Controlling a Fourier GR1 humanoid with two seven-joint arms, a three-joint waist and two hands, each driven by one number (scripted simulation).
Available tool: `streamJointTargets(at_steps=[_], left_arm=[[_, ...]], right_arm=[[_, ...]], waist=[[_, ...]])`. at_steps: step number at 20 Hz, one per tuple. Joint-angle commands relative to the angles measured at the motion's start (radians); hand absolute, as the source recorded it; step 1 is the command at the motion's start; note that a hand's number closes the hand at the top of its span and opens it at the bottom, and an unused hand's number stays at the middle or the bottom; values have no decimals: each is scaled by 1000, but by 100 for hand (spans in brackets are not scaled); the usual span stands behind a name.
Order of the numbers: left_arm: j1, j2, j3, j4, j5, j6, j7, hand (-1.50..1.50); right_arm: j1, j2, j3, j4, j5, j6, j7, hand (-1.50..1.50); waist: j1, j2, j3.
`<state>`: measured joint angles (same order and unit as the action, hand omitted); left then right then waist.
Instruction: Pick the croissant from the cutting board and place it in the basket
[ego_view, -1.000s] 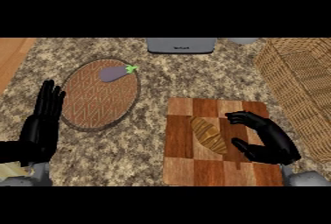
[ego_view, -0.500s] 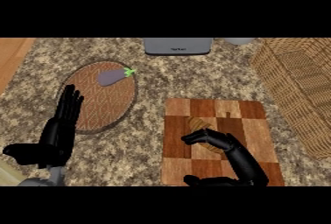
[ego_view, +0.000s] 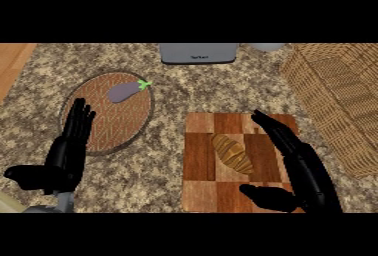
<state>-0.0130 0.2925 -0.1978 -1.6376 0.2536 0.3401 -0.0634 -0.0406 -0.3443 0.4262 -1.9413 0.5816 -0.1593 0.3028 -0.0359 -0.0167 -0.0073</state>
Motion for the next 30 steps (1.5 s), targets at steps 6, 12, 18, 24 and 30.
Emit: streamJointTargets(at_steps=[6, 12, 18, 24, 30], left_arm=[[-26, -23, -26, -11, -18, 13, 30, 0], [-35, -24, -2, -10, -4, -18, 33, 0], [-60, -23, 17, 14, -8, -36, 31, 0], [-79, -39, 3, -4, -47, -14, 68, 0], [26, -56, 16, -38, -41, -74, 10, 0]], right_arm=[[-174, -204, -17, -237, -33, 529, 498, -150], [-372, -73, -63, -296, -328, 745, 821, -150], [-442, -61, 5, -179, -261, 717, 894, -150], [-341, -72, 55, -160, -163, 690, 838, -150], [-282, -26, 19, -57, -68, 656, 669, -150]], waist=[[32, 11, 1], [40, 15, 5], [40, 16, 5], [29, 15, 7], [37, 16, 7]])
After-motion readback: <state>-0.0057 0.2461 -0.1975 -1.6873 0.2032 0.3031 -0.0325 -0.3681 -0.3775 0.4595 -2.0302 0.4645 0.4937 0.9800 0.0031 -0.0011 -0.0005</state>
